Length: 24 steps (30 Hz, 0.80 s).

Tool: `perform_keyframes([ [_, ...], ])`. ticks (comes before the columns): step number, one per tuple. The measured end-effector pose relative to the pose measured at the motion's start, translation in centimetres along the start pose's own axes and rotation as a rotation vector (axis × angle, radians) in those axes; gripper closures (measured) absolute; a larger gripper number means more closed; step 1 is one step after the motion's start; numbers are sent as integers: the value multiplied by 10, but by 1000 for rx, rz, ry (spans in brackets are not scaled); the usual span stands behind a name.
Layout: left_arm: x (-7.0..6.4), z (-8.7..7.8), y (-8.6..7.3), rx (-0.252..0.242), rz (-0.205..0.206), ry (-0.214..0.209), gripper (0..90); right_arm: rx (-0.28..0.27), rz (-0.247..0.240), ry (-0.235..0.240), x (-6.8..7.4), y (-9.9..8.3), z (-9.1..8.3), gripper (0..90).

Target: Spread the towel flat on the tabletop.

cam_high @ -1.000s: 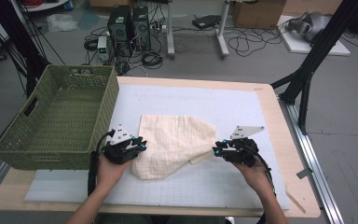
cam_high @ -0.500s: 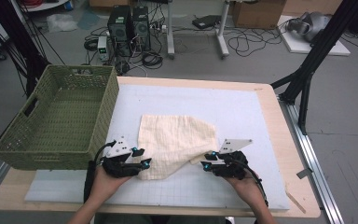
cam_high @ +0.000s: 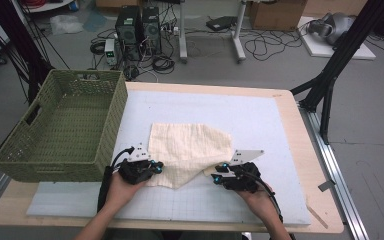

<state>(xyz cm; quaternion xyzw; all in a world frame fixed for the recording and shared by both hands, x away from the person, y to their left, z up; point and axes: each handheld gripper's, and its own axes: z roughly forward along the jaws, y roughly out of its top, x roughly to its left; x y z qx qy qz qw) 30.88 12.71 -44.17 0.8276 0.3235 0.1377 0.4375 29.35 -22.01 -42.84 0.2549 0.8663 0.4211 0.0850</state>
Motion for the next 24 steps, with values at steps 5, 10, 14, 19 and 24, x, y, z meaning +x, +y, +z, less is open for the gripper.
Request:
perform_keyframes([
  [5,8,3,4,-29,-57,71,874,20,-10,-10,2,3,11,640],
  [10,12,7,6,-31,-78,89,874,39,-5,-26,0,4,21,660],
  [14,11,8,6,-24,-70,83,874,73,-18,-42,1,4,29,733],
  [19,11,2,7,-27,-62,78,874,63,-15,-35,-4,4,29,873],
  [24,8,-7,6,-58,-62,73,874,43,-26,-3,-2,4,20,879],
])
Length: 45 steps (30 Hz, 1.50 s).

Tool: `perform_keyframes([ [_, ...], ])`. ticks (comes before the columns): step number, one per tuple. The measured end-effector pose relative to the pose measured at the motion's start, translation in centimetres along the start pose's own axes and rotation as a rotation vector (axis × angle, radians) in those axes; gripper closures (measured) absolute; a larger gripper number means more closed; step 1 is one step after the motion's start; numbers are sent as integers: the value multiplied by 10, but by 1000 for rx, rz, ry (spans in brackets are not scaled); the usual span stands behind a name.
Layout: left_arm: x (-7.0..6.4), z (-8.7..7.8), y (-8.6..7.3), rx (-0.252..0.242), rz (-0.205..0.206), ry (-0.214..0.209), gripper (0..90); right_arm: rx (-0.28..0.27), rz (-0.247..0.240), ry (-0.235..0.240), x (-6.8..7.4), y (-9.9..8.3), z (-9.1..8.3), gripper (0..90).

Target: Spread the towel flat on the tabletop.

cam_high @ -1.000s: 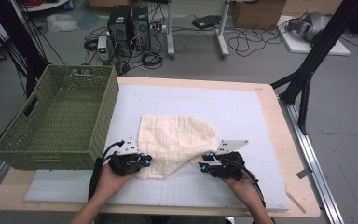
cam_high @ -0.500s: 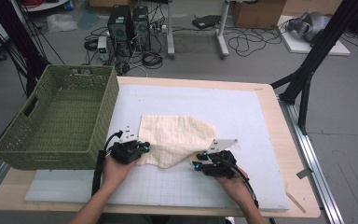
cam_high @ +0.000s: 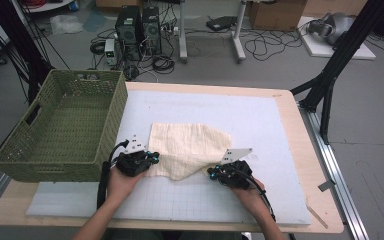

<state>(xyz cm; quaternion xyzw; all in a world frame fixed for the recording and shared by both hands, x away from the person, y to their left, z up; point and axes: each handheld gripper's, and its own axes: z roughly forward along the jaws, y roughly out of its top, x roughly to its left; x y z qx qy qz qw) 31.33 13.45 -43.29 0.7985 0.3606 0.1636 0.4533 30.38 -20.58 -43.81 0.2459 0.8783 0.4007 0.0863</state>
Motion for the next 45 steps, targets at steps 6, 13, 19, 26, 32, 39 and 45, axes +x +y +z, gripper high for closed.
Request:
perform_keyframes([
  [6,-1,-12,0,-29,-4,2,874,-1,-35,22,6,-8,-23,880],
  [13,-7,-24,5,-46,24,-5,874,-36,-17,44,7,-21,-52,879],
  [19,-9,-27,2,-33,34,-18,778,-38,-17,47,8,-23,-65,823],
  [26,-12,-44,-4,-59,38,-34,703,-40,-6,74,7,-23,-54,717],
  [32,-16,-41,-20,2,51,-63,705,-2,-24,78,11,-27,-35,628],
  [39,-13,-20,-30,115,30,-111,674,47,-45,67,9,-28,-24,688],
  [45,-5,-18,-31,112,16,-130,800,33,-15,78,4,-30,-24,801],
])
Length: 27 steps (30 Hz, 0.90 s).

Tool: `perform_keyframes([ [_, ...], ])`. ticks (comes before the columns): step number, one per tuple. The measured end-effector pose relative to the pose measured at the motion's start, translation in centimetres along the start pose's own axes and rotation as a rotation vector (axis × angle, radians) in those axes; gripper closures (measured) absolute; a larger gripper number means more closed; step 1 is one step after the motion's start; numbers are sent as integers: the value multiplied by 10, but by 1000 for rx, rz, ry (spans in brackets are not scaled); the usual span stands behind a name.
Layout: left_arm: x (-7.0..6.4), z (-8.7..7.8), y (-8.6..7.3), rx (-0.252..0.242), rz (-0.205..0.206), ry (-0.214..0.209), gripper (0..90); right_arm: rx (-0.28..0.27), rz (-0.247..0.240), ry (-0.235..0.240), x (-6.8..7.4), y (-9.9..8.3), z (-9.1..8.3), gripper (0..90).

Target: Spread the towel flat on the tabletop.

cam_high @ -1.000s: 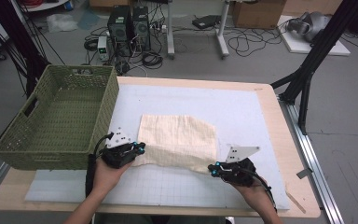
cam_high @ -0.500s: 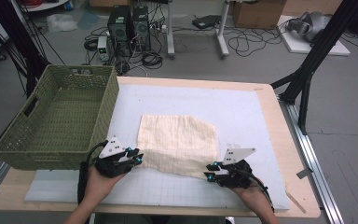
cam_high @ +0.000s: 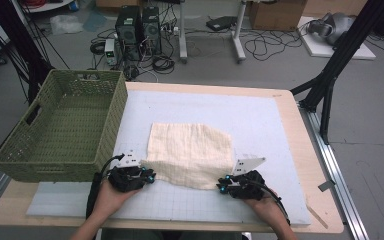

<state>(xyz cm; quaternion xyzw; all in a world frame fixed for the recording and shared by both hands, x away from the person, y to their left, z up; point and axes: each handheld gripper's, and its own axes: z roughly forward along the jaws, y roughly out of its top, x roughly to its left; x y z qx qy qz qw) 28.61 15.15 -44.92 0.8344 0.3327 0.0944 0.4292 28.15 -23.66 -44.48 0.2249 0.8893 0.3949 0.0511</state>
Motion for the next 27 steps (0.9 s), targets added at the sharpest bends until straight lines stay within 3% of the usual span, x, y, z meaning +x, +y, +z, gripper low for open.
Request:
perform_keyframes([
  [3,-2,0,1,9,25,3,863,3,2,16,-1,1,1,841],
  [7,-5,-3,1,6,39,14,878,3,5,27,-1,1,-1,857],
  [12,-16,-20,-4,-25,50,1,878,-16,-9,41,4,0,-12,858],
  [15,-24,-31,-7,-26,45,-41,878,-46,-10,42,8,-2,-20,857],
  [22,-44,-48,-16,-30,73,-86,876,-45,-29,72,26,-7,-31,854],
  [24,-47,-52,-19,-31,89,-105,861,-35,-32,77,30,-10,-32,832],
  [27,-48,-51,-20,-23,102,-103,741,-52,-21,80,31,-13,-34,757],
])
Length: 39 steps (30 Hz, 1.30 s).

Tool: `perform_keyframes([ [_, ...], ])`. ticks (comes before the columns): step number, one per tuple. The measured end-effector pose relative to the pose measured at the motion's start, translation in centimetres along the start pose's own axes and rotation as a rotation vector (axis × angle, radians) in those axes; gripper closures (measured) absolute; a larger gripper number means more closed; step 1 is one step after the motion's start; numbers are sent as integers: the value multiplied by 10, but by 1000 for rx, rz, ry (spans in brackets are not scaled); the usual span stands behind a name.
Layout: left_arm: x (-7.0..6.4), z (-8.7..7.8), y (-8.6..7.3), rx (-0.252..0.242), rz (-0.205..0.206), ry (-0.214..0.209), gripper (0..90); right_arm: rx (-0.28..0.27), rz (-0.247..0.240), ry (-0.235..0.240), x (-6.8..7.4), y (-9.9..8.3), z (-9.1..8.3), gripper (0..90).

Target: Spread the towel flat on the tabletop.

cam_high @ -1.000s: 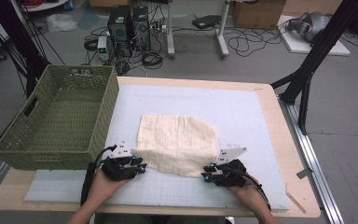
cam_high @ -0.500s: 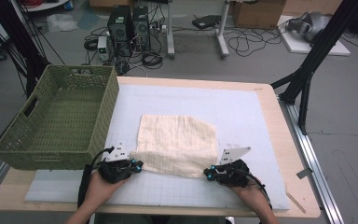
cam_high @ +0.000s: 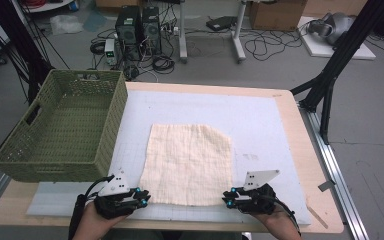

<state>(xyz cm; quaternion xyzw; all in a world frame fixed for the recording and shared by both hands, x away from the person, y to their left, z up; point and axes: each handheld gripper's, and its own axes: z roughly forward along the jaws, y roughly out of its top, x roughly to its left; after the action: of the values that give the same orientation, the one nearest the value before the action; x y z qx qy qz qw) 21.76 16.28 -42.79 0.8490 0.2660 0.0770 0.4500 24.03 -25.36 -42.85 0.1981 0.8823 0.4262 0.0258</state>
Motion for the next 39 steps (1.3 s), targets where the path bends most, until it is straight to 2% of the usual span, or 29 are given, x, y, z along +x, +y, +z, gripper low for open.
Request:
perform_keyframes([
  [3,4,6,-2,23,-4,8,667,-7,0,-4,-2,2,0,710],
  [6,9,12,-6,55,-9,9,673,4,-4,7,-2,3,4,688],
  [8,12,16,-8,77,-9,2,720,29,-8,5,-3,3,10,687],
  [9,13,16,-8,71,-11,5,736,37,-11,5,-5,2,13,688],
  [11,14,16,-8,76,-8,-6,840,56,-6,6,-7,2,18,700],
  [13,13,15,-8,73,4,-1,880,82,-9,15,-9,2,22,753],
  [16,13,13,-10,60,-5,-4,892,84,-20,12,-10,3,24,873],
  [17,13,12,-10,55,-11,-2,893,87,-11,27,-11,3,24,881],
  [22,8,3,-12,40,-10,-5,895,83,-14,44,-9,3,23,886],
  [27,0,-2,-15,35,-3,-32,893,67,-28,71,-2,2,17,886],
  [29,-2,-3,-14,24,6,-31,875,56,-22,65,-1,1,13,883],
  [31,0,0,-12,23,-5,-19,755,48,-15,65,-2,0,12,829],
  [34,6,8,-10,41,-13,-17,705,63,-14,67,-2,-1,15,776],
  [36,8,14,-10,70,-14,-32,742,82,-19,72,-1,0,19,779],
  [37,8,15,-11,72,5,-25,797,95,-21,71,-1,0,21,789],
  [39,9,14,-10,78,7,-30,885,94,-20,67,-1,0,22,849],
])
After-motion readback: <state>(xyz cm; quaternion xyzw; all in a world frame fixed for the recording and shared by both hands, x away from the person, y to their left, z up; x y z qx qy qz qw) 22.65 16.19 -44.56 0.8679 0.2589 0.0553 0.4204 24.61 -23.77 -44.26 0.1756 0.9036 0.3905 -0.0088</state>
